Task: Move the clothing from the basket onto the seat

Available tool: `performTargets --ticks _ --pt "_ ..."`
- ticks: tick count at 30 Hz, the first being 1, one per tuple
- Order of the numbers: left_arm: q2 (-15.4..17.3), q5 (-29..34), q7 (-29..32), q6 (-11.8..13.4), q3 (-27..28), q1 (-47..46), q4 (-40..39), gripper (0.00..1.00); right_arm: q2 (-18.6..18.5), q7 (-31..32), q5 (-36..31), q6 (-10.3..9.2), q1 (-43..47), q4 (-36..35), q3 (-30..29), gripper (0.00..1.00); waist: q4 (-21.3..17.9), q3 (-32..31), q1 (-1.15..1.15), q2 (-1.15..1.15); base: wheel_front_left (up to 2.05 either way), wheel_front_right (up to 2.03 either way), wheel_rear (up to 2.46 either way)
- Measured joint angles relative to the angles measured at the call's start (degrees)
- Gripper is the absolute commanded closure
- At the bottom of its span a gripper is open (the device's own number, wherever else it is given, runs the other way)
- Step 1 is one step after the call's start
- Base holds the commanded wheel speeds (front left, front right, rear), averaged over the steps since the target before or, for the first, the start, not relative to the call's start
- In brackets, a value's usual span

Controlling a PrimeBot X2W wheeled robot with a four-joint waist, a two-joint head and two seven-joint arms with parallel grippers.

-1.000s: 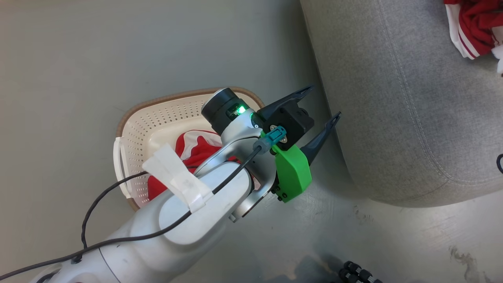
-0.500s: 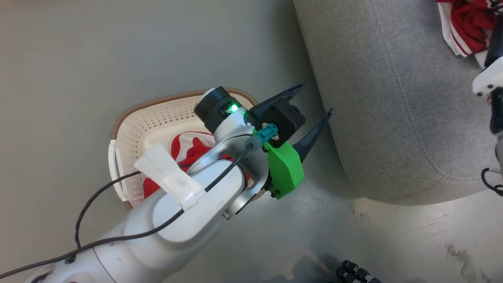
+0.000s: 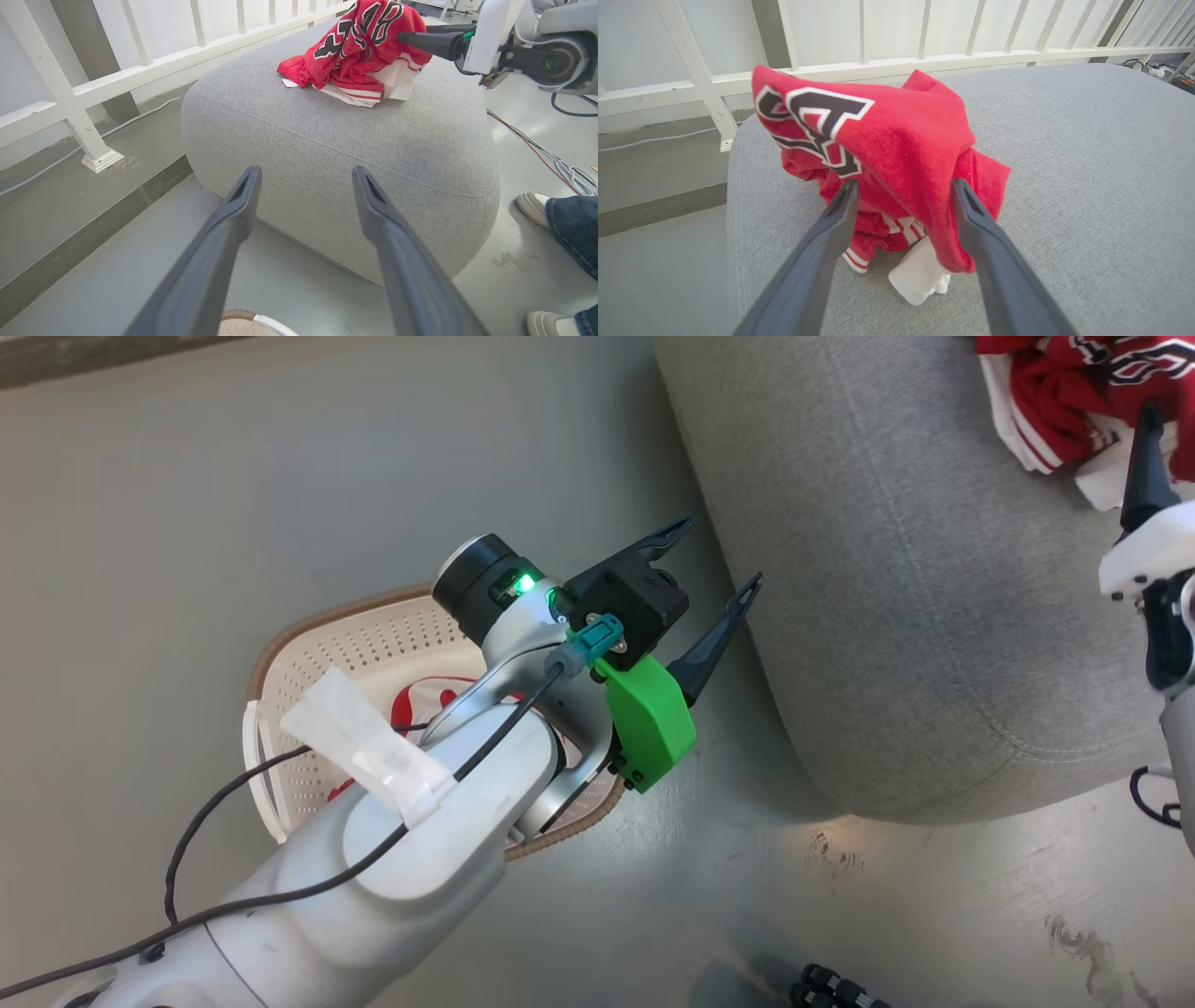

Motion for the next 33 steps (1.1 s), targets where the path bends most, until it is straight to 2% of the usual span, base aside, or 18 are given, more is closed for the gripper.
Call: performTargets --ticks 16,22,33 --pt "0.0 -2.5 -3.8 0.4 2.4 2.4 2.0 0.00 -1.6 -0.1 -1.5 0.58 7.2 -12.7 -3.2 0.00 -1.2 -4.8 0.00 0.00 0.00 0.00 0.00" --pt "1.2 -3.0 -8.1 2.5 7.5 3.5 3.7 0.00 -0.9 -0.1 -2.9 0.07 8.4 -19.0 -3.6 0.00 0.6 -7.9 0.00 0.00 0.00 0.00 0.00" --pt "3.7 -6.0 -13.0 4.7 13.9 10.6 7.4 0.00 1.4 -0.1 -4.6 0.09 13.7 -23.8 -1.1 0.00 6.2 -13.7 -0.01 0.00 0.00 0.00 0.00"
